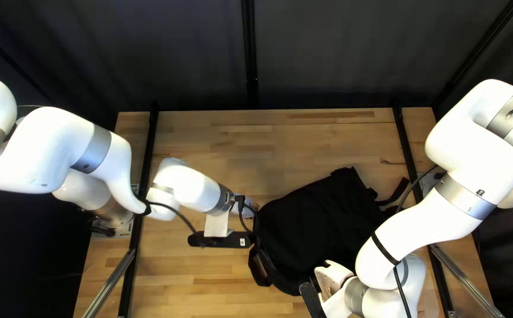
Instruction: Remove a lunch box from a kids backpack
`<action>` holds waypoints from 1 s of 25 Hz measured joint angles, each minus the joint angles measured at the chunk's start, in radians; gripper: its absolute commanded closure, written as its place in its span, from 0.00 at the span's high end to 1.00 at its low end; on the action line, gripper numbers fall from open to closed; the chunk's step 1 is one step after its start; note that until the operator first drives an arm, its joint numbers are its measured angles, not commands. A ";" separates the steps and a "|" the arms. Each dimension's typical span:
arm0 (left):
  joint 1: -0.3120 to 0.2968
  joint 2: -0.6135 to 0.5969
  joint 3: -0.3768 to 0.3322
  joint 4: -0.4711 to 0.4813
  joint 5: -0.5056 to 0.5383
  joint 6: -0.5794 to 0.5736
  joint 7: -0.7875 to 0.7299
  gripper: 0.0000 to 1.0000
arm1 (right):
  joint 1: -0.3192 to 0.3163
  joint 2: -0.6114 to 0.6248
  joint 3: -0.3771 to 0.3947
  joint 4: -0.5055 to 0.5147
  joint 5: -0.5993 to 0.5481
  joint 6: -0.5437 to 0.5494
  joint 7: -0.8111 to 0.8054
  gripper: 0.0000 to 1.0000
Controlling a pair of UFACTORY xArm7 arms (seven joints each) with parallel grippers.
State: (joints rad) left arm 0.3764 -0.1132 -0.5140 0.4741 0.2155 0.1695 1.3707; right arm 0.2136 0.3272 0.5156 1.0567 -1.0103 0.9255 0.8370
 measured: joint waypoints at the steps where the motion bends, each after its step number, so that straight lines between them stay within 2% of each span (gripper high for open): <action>1: -0.003 0.002 0.014 -0.001 -0.013 -0.009 0.028 0.00 | -0.003 -0.004 0.000 -0.005 0.001 -0.005 -0.003 0.00; 6: -0.036 0.014 0.082 -0.001 -0.107 -0.036 0.192 0.00 | -0.015 -0.021 0.001 -0.028 0.002 -0.033 -0.012 0.00; 10: -0.047 0.038 0.109 0.018 -0.156 -0.040 0.277 0.00 | -0.023 -0.034 0.001 -0.048 0.001 -0.052 -0.018 0.00; 17: -0.029 0.023 0.080 0.005 -0.089 -0.037 0.200 0.00 | -0.053 -0.112 0.007 -0.124 0.039 -0.092 -0.060 0.00; 25: -0.053 -0.049 0.064 -0.026 -0.110 0.010 0.177 0.00 | -0.103 -0.216 0.003 -0.235 0.131 -0.163 -0.184 0.00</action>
State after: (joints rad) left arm 0.3233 -0.1625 -0.4504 0.4482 0.1056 0.1792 1.5473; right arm 0.1111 0.1112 0.5188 0.8215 -0.8789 0.7622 0.6529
